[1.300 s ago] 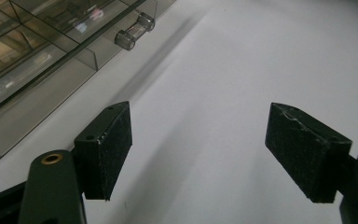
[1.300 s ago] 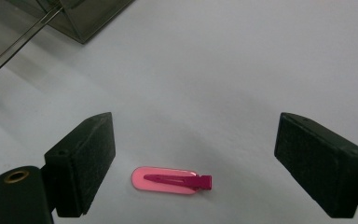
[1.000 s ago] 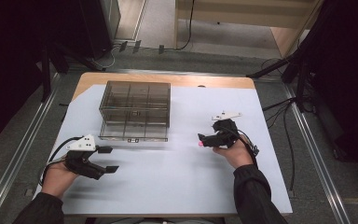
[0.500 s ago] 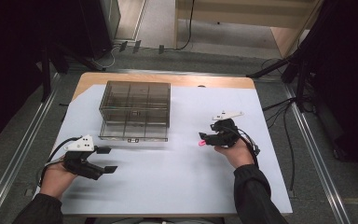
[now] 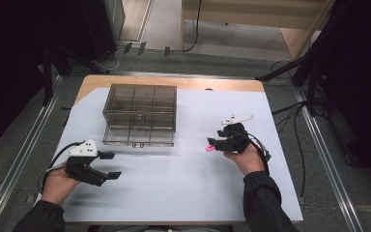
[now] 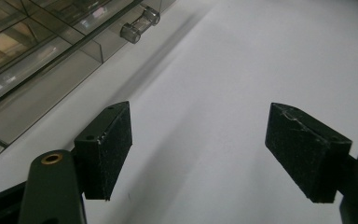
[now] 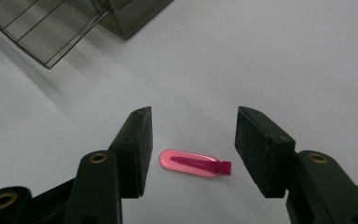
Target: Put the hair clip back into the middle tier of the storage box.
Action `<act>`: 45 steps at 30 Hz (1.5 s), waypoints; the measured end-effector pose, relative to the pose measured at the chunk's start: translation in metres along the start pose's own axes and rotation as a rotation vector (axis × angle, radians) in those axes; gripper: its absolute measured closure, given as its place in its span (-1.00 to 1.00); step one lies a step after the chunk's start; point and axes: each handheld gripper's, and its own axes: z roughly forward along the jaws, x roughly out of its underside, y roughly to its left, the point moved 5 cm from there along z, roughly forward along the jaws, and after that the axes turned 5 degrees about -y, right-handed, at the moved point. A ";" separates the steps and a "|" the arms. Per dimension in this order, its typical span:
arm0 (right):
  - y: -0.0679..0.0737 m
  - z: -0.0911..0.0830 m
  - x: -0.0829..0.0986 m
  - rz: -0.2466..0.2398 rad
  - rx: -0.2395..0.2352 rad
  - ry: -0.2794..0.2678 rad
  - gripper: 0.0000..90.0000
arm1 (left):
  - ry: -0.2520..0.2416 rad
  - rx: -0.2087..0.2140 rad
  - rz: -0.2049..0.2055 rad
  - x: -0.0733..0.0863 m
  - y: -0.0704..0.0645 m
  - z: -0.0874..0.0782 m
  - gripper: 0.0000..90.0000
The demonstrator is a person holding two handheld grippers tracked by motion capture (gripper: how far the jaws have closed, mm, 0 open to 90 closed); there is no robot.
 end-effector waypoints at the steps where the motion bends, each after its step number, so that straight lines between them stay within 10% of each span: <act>1: 0.000 0.000 0.000 0.000 0.000 0.000 0.07 | 0.000 0.000 0.000 0.000 0.000 0.000 -0.47; 15: 0.004 -0.001 0.006 -0.002 -0.027 0.050 0.13 | -0.015 0.001 -0.001 -0.003 -0.001 -0.001 -0.47; 28: 0.009 0.002 0.021 -0.014 -0.067 0.093 0.93 | -0.011 0.007 0.004 -0.007 0.001 0.004 -0.47; 45: 0.012 0.014 0.030 -0.061 -0.062 0.153 1.00 | -0.001 0.012 0.011 -0.008 0.001 0.006 -0.47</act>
